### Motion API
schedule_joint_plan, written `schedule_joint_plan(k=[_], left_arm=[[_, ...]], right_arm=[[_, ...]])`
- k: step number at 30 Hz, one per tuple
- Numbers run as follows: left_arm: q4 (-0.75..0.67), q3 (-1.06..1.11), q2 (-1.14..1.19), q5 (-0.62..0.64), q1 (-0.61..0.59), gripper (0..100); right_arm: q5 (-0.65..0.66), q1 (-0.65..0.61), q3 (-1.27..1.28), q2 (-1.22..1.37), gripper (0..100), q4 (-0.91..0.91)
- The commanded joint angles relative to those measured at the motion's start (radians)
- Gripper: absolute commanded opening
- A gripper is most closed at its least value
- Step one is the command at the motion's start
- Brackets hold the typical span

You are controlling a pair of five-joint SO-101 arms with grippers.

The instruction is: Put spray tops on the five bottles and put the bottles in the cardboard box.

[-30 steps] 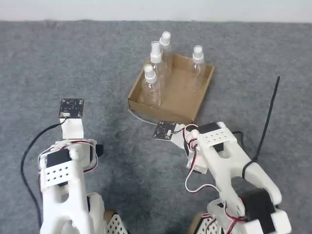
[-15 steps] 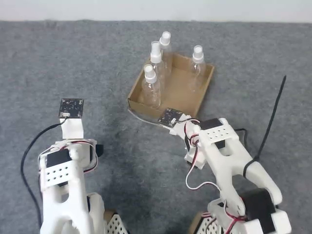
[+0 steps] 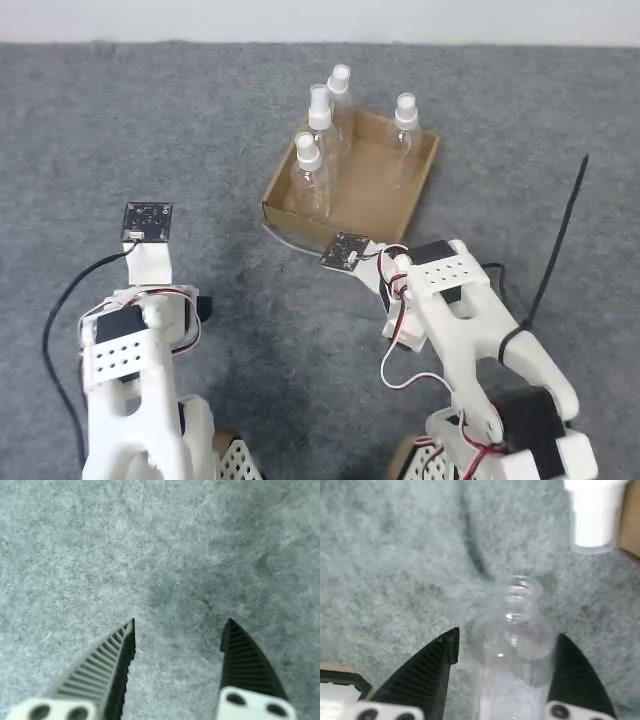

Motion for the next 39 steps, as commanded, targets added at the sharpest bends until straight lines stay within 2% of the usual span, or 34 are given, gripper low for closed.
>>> schedule_joint_plan(k=[1,6,14,22,32,34,39], left_arm=[[-0.020,-0.030,0.000,0.002,0.003,26],[-0.020,-0.030,0.000,0.002,0.003,26],[-0.020,-0.030,0.000,0.002,0.003,26],[-0.021,-0.030,0.000,0.002,0.003,26],[-0.025,-0.028,0.000,0.002,0.003,26],[-0.025,-0.028,0.000,0.002,0.003,26],[-0.025,-0.028,0.000,0.000,0.005,26]], right_arm=[[0.037,0.022,-0.051,-0.012,17.0,0.012],[0.035,0.081,-0.057,-0.054,7.6,0.013],[0.011,0.120,-0.057,-0.328,6.6,0.122],[-0.218,0.120,-0.052,-0.518,6.5,0.136],[-0.546,0.127,-0.052,-0.608,6.6,0.064],[-0.586,0.122,-0.052,-0.641,6.6,0.059],[-0.586,0.147,-0.051,-0.733,6.6,0.056]])
